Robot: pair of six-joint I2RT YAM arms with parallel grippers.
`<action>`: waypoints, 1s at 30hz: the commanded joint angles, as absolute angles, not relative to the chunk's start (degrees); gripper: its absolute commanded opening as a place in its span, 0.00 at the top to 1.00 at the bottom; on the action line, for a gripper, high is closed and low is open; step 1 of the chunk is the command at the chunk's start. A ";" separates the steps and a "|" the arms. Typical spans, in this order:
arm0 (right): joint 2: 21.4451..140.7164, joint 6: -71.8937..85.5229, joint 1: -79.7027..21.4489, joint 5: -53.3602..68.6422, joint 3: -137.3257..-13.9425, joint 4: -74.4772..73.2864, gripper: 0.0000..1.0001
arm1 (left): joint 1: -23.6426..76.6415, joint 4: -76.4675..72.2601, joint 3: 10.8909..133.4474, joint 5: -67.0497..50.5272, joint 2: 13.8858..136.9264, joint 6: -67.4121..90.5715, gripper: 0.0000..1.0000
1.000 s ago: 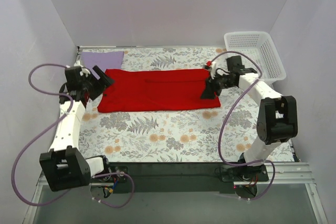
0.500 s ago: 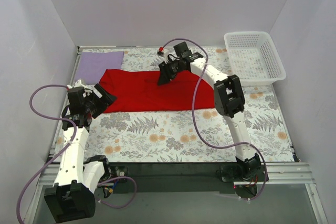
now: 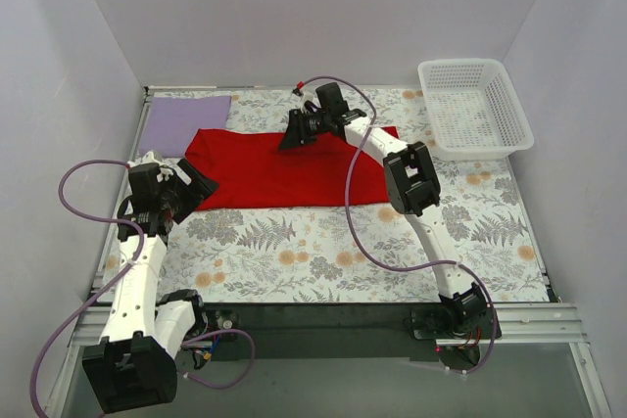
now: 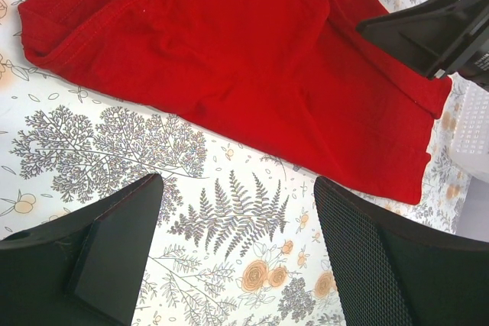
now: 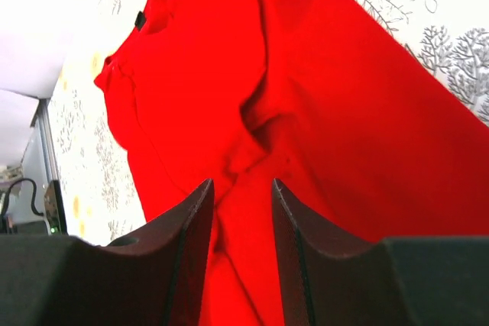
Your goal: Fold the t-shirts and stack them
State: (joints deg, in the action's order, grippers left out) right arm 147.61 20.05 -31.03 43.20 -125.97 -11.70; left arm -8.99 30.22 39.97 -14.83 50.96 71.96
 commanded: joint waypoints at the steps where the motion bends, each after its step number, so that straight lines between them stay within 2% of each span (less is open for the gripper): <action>1: 149.76 24.17 -32.96 42.02 -128.49 -8.00 0.58 | -9.05 29.88 39.82 -14.94 50.89 71.45 0.21; 20: 154.51 25.49 -34.98 39.46 -131.40 -7.29 0.59 | -9.05 29.79 40.25 -16.17 51.06 71.10 0.21; 30: 154.51 25.14 -35.16 41.31 -132.27 -7.03 0.78 | -9.05 29.62 39.99 -16.26 51.06 71.19 0.21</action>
State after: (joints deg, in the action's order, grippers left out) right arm 153.95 25.30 -34.70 40.16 -129.32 -8.78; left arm -8.99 30.00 39.97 -15.70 51.35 71.79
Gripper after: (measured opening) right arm 0.235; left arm 0.788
